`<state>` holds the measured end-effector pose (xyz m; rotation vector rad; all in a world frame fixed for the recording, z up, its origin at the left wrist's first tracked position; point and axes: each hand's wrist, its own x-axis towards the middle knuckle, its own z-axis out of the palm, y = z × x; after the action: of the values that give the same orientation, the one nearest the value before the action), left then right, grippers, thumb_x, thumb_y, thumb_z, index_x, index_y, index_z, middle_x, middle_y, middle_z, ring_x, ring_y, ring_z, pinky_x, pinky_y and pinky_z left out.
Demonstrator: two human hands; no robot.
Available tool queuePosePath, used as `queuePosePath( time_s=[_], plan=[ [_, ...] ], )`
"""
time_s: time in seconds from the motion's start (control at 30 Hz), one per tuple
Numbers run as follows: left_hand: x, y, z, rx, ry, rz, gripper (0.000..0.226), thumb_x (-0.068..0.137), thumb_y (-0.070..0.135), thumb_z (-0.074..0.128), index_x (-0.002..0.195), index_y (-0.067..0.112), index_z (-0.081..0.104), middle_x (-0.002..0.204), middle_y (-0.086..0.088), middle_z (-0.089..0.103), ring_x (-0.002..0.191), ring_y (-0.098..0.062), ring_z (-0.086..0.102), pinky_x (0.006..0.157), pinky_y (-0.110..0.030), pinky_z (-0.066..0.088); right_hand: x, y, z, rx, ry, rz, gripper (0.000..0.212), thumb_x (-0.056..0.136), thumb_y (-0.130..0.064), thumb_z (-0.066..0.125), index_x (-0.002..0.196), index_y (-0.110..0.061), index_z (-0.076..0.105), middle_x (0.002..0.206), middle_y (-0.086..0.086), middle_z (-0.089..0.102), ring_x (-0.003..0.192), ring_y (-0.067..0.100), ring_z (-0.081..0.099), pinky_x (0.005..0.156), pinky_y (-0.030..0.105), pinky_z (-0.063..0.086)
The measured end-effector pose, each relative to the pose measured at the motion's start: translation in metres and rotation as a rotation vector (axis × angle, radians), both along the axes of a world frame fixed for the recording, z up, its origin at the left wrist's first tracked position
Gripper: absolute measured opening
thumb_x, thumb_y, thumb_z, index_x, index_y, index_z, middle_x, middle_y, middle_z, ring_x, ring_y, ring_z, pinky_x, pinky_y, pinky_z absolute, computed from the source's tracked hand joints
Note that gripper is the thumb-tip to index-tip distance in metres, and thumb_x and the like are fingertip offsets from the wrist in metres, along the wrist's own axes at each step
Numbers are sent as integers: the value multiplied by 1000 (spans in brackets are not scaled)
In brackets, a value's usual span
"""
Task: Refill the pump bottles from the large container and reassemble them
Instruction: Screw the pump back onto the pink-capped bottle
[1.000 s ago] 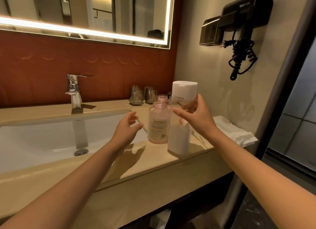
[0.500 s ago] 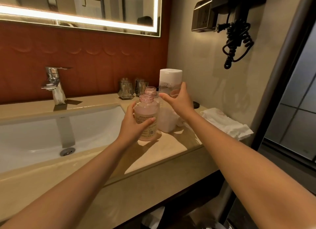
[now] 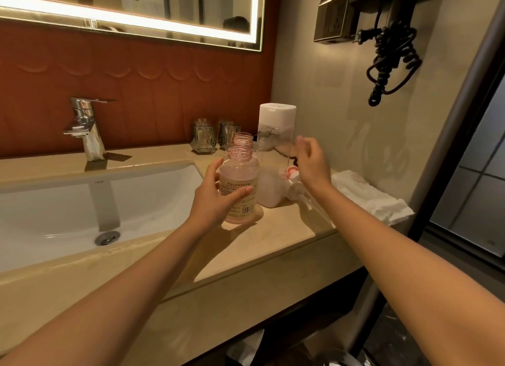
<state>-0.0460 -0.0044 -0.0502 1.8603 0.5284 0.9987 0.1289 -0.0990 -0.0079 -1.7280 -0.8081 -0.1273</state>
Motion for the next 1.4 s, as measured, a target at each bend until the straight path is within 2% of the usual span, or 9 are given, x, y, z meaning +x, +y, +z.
queuePosePath(
  time_s=[0.07, 0.2, 0.4, 0.5, 0.77, 0.83, 1.0, 1.1, 1.4],
  plan=[
    [0, 0, -1, -3, 1, -5, 80, 75, 29, 73, 142, 25, 29, 139, -2, 46, 121, -20, 48, 84, -30, 48, 12, -10, -12, -189, -92, -116, 24, 97, -31, 45, 101, -13, 59, 100, 5, 62, 92, 22, 57, 67, 28, 41],
    [-1, 1, -1, 10, -7, 2, 80, 75, 30, 73, 142, 25, 29, 138, -2, 47, 121, -20, 48, 84, -29, 48, 11, -15, -22, -575, -153, -60, 32, 90, -36, 56, 115, -16, 59, 105, 6, 63, 94, 23, 59, 81, 39, 53],
    [1, -2, -3, 16, -12, -17, 79, 75, 29, 72, 141, 26, 30, 138, -3, 47, 121, -20, 48, 81, -26, 49, 10, -15, -14, -823, -165, -2, 38, 90, -34, 57, 122, -14, 54, 105, 8, 63, 92, 22, 61, 84, 36, 54],
    [2, -5, -4, 27, -22, -25, 78, 76, 28, 72, 141, 26, 30, 138, -3, 47, 119, -17, 48, 78, -22, 48, 8, -16, -13, -751, -104, 12, 37, 88, -32, 59, 119, -11, 57, 105, 9, 64, 93, 23, 61, 86, 38, 53],
    [0, -6, -3, 13, -9, -49, 78, 76, 26, 72, 141, 26, 29, 139, -4, 46, 122, -21, 48, 86, -33, 49, -1, -28, 11, -463, -11, -22, 39, 85, -34, 62, 100, 1, 65, 99, 17, 67, 89, 30, 62, 74, 40, 50],
    [-1, -8, -2, 1, -3, -60, 79, 75, 26, 73, 141, 26, 29, 139, -4, 46, 122, -23, 48, 88, -37, 50, -6, -31, 20, -323, 74, -36, 28, 82, -33, 64, 94, -7, 64, 97, 11, 67, 80, 22, 61, 69, 36, 51],
    [-5, -15, 1, -12, 16, -82, 80, 73, 28, 74, 140, 28, 30, 138, -3, 47, 121, -22, 49, 91, -41, 51, -26, -37, 51, 68, 218, -71, 28, 81, -38, 65, 97, -18, 53, 102, 4, 63, 87, 20, 63, 71, 35, 56],
    [-10, -18, 2, -14, 18, -103, 82, 71, 33, 75, 140, 30, 31, 137, -1, 48, 120, -21, 50, 89, -38, 52, -47, -39, 72, 228, 220, 0, 32, 85, -39, 63, 107, -17, 53, 106, 2, 60, 91, 17, 62, 64, 24, 53],
    [-26, -23, 7, -42, 35, -157, 77, 74, 26, 75, 137, 35, 31, 135, 1, 47, 114, -13, 49, 86, -31, 49, -100, -20, 97, 394, 36, 197, 37, 88, -33, 61, 120, -21, 45, 120, 1, 57, 104, 17, 60, 85, 35, 55]
  ],
)
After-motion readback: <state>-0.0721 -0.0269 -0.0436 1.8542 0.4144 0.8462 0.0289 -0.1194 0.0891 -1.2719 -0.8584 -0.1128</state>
